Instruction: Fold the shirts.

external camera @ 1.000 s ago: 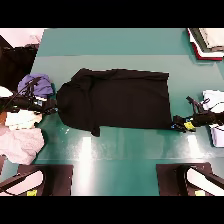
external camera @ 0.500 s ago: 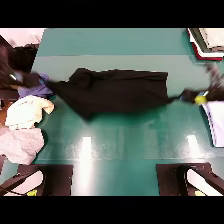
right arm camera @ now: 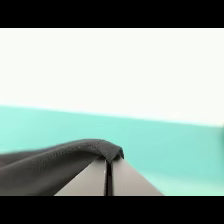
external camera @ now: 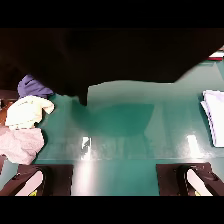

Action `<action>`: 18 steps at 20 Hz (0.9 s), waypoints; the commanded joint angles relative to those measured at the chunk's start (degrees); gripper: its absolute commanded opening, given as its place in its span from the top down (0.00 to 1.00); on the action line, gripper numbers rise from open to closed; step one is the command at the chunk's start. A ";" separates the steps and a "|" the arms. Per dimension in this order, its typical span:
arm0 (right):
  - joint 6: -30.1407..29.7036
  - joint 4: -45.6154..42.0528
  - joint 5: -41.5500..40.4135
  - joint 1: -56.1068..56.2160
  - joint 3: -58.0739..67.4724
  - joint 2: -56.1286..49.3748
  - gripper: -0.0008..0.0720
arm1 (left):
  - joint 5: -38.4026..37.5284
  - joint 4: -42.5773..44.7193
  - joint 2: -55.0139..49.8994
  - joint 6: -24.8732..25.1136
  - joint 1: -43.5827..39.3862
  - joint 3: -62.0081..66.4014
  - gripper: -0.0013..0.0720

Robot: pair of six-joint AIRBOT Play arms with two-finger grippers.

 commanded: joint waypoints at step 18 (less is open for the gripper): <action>5.57 -22.69 29.09 1.11 -4.20 -35.93 0.97 | -13.75 -2.23 -26.97 -2.86 -0.42 -29.03 0.95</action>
